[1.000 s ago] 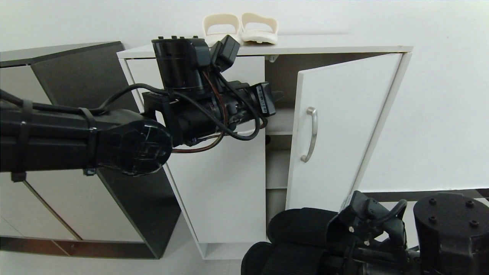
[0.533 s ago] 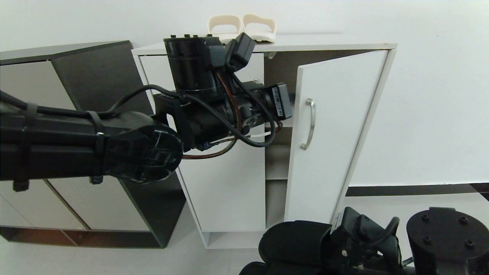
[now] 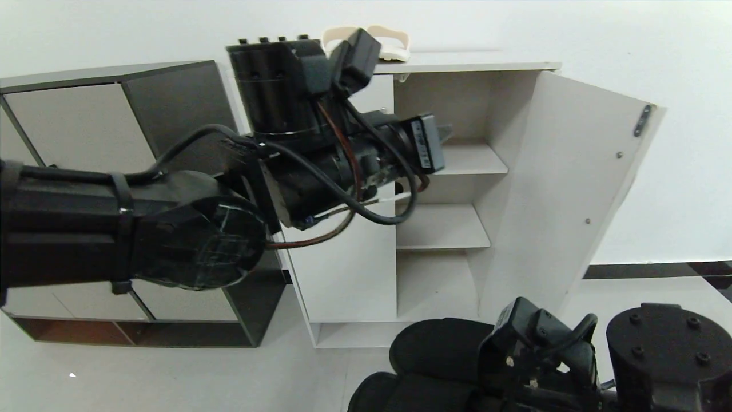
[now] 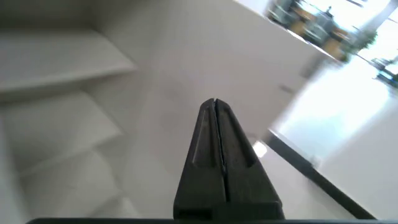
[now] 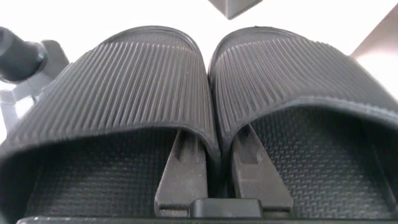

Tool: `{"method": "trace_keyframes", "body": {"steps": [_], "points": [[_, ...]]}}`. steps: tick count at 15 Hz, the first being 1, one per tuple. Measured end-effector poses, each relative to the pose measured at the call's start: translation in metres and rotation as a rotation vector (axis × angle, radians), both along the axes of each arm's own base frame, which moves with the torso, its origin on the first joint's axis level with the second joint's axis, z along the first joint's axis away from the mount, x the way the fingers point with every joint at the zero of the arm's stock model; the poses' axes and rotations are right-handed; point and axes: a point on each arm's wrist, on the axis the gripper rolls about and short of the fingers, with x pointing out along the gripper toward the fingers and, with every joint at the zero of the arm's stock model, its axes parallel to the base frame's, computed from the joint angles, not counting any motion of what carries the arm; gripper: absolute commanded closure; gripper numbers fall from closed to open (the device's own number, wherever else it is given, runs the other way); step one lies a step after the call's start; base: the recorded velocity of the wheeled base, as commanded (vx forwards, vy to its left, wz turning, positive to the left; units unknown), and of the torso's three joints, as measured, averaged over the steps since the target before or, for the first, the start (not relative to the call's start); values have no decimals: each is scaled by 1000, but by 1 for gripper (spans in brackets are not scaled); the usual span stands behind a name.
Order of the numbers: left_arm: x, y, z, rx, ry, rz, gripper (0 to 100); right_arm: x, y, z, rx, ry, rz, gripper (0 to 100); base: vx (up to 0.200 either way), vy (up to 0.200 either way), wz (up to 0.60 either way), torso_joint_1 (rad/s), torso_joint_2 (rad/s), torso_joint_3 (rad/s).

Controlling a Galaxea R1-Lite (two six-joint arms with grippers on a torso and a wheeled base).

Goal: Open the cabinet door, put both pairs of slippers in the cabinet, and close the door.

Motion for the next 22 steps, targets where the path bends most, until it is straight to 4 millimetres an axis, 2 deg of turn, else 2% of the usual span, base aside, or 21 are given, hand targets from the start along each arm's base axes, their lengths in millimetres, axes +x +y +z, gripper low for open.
{"method": "trace_keyframes", "body": {"steps": [2,4,6,8,10,11,12,14,16,17,18,21,22], "points": [[2,39,13,-12,-20,119,100,18,-6,5,-5,-37,-185,100,0,0,0,0,0,0],[-28,84,30,3,-11,196,100,36,-4,15,40,-58,-404,100,0,0,0,0,0,0],[-83,134,39,56,28,276,100,55,5,21,80,-79,-583,100,0,0,0,0,0,0],[-150,181,33,107,56,399,100,74,12,18,71,-102,-708,100,0,0,0,0,0,0],[-216,218,4,163,43,583,100,84,16,12,48,-100,-737,100,0,0,0,0,0,0],[-240,230,-22,216,51,690,100,86,16,9,38,-97,-739,100,0,0,0,0,0,0],[-260,239,-53,276,62,808,100,86,17,6,26,-93,-739,100,0,0,0,0,0,0],[-285,247,-110,365,88,999,100,86,18,2,18,-89,-735,100,0,0,0,0,0,0],[-300,248,-157,400,101,1134,100,86,19,2,19,-92,-732,100,0,0,0,0,0,0],[-301,246,-177,412,109,1127,100,86,20,1,18,-93,-728,100,0,0,0,0,0,0],[-300,244,-192,394,81,1077,100,87,20,1,18,-93,-731,100,0,0,0,0,0,0],[-296,237,-208,314,-49,826,100,83,24,-1,12,-89,-712,100,0,0,0,0,0,0],[-296,236,-212,318,-47,811,100,82,25,-1,16,-91,-707,100,0,0,0,0,0,0]]}}
